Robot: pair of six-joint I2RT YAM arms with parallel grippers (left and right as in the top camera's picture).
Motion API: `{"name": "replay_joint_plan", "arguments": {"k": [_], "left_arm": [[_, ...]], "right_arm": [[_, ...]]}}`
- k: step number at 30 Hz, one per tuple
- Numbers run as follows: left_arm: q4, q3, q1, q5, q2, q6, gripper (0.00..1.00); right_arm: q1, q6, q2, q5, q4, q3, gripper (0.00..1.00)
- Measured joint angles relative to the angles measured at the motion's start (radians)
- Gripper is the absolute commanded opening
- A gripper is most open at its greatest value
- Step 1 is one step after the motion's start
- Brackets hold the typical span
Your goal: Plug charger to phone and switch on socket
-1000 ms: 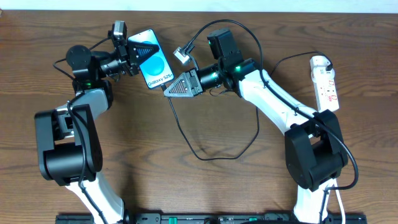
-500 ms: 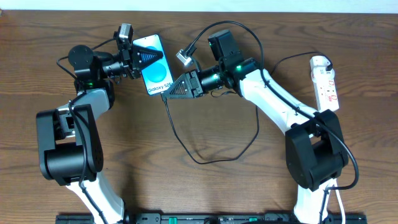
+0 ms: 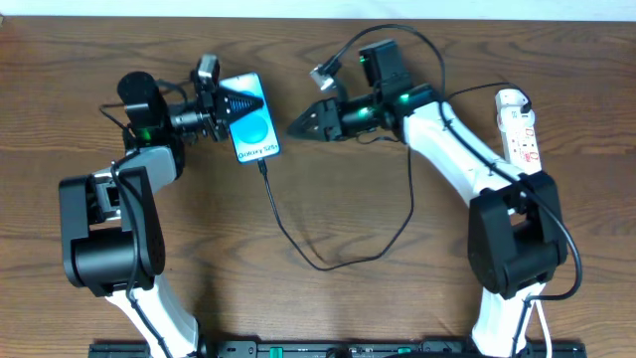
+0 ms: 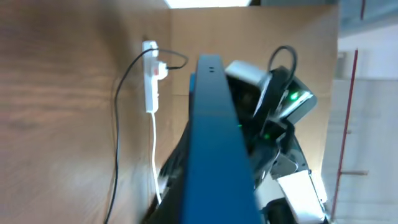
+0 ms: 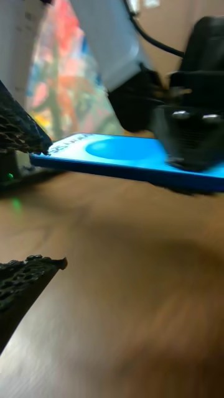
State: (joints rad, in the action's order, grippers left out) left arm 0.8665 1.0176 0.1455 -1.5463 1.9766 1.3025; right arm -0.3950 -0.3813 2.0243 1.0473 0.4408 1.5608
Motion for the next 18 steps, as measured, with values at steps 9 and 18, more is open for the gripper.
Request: {"name": "replay_joint_plan", "arguments": {"k": [9, 18], "left_arm": [[-0.138, -0.011, -0.032, 0.078, 0.0, -0.21, 0.07], [-0.49, -0.013, -0.119, 0.245, 0.0, -0.413, 0.07]], "right_arm": [[0.054, 0.014, 0.0, -0.098, 0.05, 0.0, 0.53], [0.055, 0.041, 0.0, -0.147, 0.1, 0.0, 0.53]]}}
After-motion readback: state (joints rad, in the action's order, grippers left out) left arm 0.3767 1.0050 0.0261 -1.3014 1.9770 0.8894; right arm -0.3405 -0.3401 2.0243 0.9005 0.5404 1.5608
